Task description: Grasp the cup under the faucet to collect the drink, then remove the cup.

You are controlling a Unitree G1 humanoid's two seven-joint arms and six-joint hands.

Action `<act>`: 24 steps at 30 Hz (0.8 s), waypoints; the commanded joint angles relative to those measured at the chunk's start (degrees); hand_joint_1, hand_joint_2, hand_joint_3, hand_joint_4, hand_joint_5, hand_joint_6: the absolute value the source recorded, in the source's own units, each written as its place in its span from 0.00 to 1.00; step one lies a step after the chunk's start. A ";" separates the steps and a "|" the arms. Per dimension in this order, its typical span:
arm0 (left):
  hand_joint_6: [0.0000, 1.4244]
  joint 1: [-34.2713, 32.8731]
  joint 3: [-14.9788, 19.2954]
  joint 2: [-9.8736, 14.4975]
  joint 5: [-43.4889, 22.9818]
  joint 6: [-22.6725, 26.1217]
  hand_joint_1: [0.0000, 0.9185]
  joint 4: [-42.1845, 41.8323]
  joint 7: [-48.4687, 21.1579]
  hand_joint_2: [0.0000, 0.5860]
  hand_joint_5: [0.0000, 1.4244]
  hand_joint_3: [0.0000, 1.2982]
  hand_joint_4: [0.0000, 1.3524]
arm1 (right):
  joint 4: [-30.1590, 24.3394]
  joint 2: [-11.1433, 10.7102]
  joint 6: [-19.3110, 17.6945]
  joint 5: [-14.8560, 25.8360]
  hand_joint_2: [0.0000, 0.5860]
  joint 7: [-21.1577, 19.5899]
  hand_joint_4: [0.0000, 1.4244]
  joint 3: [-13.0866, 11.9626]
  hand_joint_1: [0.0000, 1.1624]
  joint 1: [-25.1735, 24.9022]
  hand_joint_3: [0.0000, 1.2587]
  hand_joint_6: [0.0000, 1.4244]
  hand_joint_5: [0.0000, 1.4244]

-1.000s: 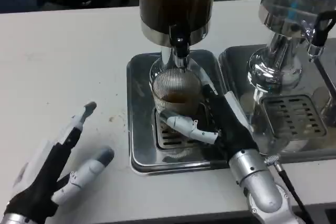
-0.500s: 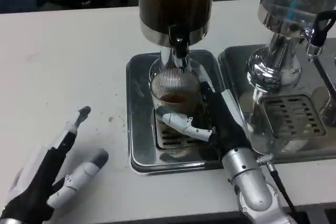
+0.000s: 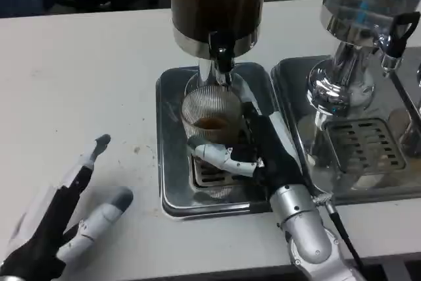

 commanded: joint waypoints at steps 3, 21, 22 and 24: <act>0.00 1.24 0.24 0.95 -0.86 0.86 0.00 -1.04 0.34 0.23 0.00 0.00 0.00 | 1.99 1.51 0.90 -1.14 0.32 -2.66 0.08 0.61 0.82 0.93 0.00 0.23 0.12; 0.00 4.74 1.48 1.66 -2.14 2.45 0.00 -4.53 0.31 0.23 0.00 0.00 0.00 | 7.40 3.77 -0.63 -1.46 0.37 -8.63 0.29 0.77 0.93 -1.32 0.20 0.45 0.32; 0.00 4.97 1.60 1.74 -2.24 2.53 0.00 -4.81 0.27 0.23 0.00 0.00 0.00 | 7.81 3.92 -1.08 -1.57 0.36 -9.57 0.32 0.71 0.94 -1.56 0.24 0.48 0.35; 0.00 5.27 1.68 1.86 -2.26 2.69 0.00 -5.27 0.16 0.23 0.00 0.00 0.00 | 8.46 4.08 -1.93 -1.66 0.34 -11.05 0.34 0.57 0.97 -2.00 0.28 0.50 0.39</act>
